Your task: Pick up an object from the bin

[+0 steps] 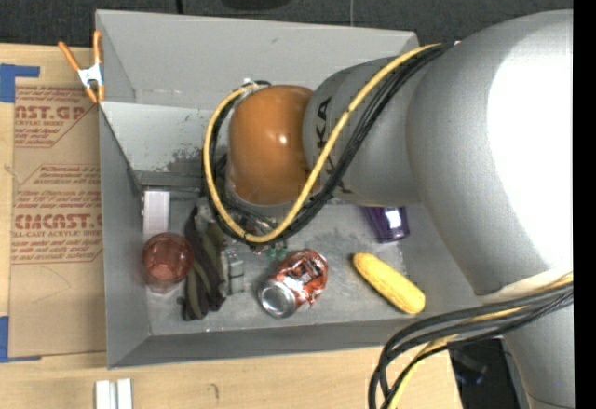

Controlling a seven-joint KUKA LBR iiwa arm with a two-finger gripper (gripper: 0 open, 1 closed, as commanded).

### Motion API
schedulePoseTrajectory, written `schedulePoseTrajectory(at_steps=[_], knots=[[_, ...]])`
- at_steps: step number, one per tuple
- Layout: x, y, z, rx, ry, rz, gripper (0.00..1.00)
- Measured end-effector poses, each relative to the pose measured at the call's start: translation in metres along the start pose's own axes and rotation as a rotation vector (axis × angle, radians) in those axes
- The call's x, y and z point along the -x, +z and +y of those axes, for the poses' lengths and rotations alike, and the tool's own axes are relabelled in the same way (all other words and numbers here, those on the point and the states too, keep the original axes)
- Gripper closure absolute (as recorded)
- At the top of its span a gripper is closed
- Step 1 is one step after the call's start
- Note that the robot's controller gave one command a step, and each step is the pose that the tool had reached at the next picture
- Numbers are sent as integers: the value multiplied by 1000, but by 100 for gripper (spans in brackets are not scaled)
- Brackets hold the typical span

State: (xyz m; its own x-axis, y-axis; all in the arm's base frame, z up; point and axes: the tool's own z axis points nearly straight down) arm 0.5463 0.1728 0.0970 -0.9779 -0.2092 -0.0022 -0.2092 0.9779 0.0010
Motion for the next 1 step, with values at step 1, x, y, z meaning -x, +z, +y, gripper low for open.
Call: schedulePoseTrajectory(at_steps=[1], knots=[[-26, 26, 8, 1, 119, -1, 100]])
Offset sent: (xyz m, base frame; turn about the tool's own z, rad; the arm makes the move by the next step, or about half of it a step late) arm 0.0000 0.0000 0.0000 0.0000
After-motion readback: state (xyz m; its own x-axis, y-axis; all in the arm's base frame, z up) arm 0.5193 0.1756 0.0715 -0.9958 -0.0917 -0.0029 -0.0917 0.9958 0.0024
